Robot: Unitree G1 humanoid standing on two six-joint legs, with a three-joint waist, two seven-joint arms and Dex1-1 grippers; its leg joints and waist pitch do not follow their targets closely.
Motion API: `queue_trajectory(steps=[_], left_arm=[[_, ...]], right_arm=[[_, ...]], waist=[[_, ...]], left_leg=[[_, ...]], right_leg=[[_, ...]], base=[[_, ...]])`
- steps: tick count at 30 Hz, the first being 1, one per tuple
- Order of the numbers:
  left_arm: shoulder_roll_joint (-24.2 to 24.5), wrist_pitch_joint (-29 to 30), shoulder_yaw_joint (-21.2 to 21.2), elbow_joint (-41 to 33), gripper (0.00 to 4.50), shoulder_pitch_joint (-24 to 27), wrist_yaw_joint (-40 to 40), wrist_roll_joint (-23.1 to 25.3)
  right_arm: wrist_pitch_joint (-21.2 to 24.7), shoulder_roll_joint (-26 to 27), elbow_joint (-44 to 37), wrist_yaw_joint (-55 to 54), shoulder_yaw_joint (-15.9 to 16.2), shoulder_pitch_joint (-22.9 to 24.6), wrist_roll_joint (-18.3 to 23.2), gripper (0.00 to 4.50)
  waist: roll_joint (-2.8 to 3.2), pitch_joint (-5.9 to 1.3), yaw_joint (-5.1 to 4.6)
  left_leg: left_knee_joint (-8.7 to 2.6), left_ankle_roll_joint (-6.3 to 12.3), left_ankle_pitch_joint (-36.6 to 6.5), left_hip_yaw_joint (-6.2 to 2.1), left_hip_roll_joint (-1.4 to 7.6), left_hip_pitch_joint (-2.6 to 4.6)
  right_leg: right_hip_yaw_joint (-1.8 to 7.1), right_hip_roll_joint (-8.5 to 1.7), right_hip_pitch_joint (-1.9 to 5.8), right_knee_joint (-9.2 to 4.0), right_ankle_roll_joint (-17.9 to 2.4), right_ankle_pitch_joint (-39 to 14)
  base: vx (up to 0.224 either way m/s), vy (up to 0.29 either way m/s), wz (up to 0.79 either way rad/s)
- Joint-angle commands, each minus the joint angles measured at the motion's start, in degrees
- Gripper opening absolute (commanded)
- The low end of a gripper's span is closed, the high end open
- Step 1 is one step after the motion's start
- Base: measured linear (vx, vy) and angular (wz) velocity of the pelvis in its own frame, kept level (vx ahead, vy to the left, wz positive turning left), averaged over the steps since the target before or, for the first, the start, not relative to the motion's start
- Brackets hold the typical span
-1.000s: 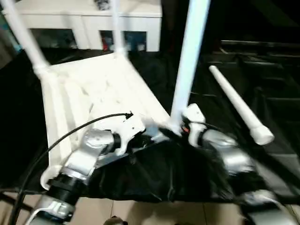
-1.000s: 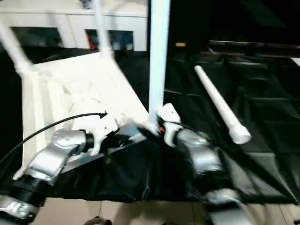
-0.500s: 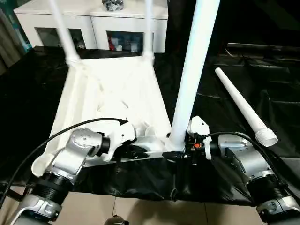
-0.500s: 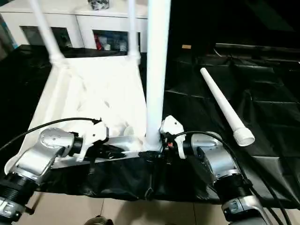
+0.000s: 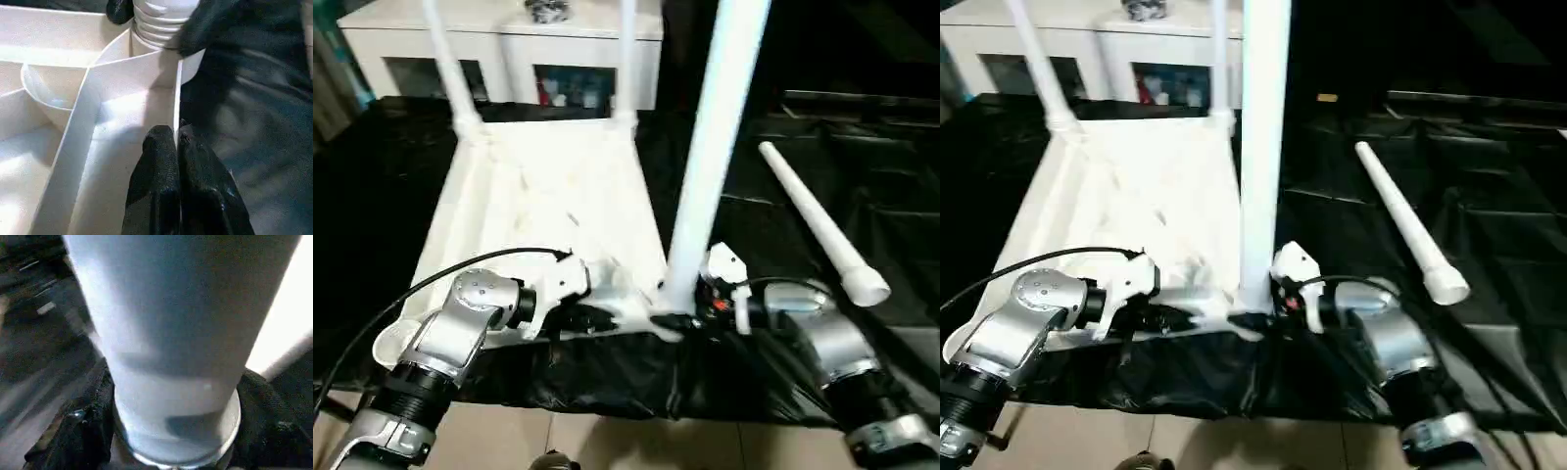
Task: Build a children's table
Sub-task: Rotate leg to tighten
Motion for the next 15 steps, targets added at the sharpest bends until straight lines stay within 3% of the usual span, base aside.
queue_trajectory(steps=[1,3,5,8,10,11,15], left_arm=[[-5.0,1.0,-1.3,-2.6,0.00,-1.3,5.9,-0.4],[-6.9,1.7,-1.5,-2.5,0.00,-1.5,9.4,1.2],[-11.8,3.9,-2.0,-2.6,0.00,-1.6,16.0,3.1],[-14.2,4.2,-2.6,-2.3,0.00,-1.7,19.1,4.0],[-15.2,3.6,-3.8,-2.1,0.00,-1.6,19.6,4.4],[-15.0,3.1,-4.1,-1.9,0.00,-1.6,19.2,4.6],[-13.8,2.6,-4.4,-2.7,0.00,-1.2,17.2,4.7]], right_arm=[[1.9,4.7,3.4,-7.8,2.0,-0.9,-0.9,2.75],[2.3,6.9,5.1,-13.0,0.4,-1.7,-1.0,2.75],[3.2,11.1,8.6,-24.6,-1.8,-3.7,-2.5,2.75],[3.6,12.9,10.6,-29.4,-2.3,-5.1,-3.4,2.75],[1.6,13.7,11.3,-30.0,-2.0,-5.4,-4.8,2.75],[1.6,13.8,11.1,-29.4,-2.7,-5.4,-4.1,3.30],[1.1,12.7,10.4,-26.9,-3.2,-5.5,-2.9,3.62]], waist=[[-0.06,-2.71,-0.32],[0.12,-2.70,-0.88],[0.18,-2.64,-1.52],[0.28,-2.83,-1.74],[0.17,-2.97,-1.68],[0.26,-3.08,-1.61],[0.63,-3.21,-1.46]], left_leg=[[-4.62,-1.97,-22.8,-1.41,2.09,0.77],[-4.67,-2.04,-23.6,-1.62,2.02,0.59],[-4.35,-2.02,-25.2,-1.44,1.82,1.40],[-4.29,-1.58,-24.8,-1.57,1.63,1.16],[-4.35,-0.88,-24.5,-1.38,1.63,1.04],[-4.46,-0.58,-23.9,-1.38,1.73,0.92],[-4.60,-0.37,-23.1,-1.22,1.89,0.73]], right_leg=[[2.47,-4.04,2.01,-5.75,-6.9,-31.3],[2.31,-3.95,2.06,-6.08,-5.4,-32.9],[2.32,-3.83,1.18,-6.71,-5.2,-34.1],[2.09,-3.80,1.47,-6.87,-4.3,-34.9],[2.19,-3.62,1.44,-6.96,-4.1,-32.8],[2.33,-3.56,1.55,-6.67,-4.5,-30.9],[2.59,-3.45,1.70,-6.13,-6.2,-26.2]], base=[[0.000,0.000,0.00],[0.000,0.000,0.00],[0.000,0.000,0.00],[0.000,0.000,0.00],[0.000,0.000,0.00],[0.000,0.000,0.00],[0.000,0.000,0.00]])
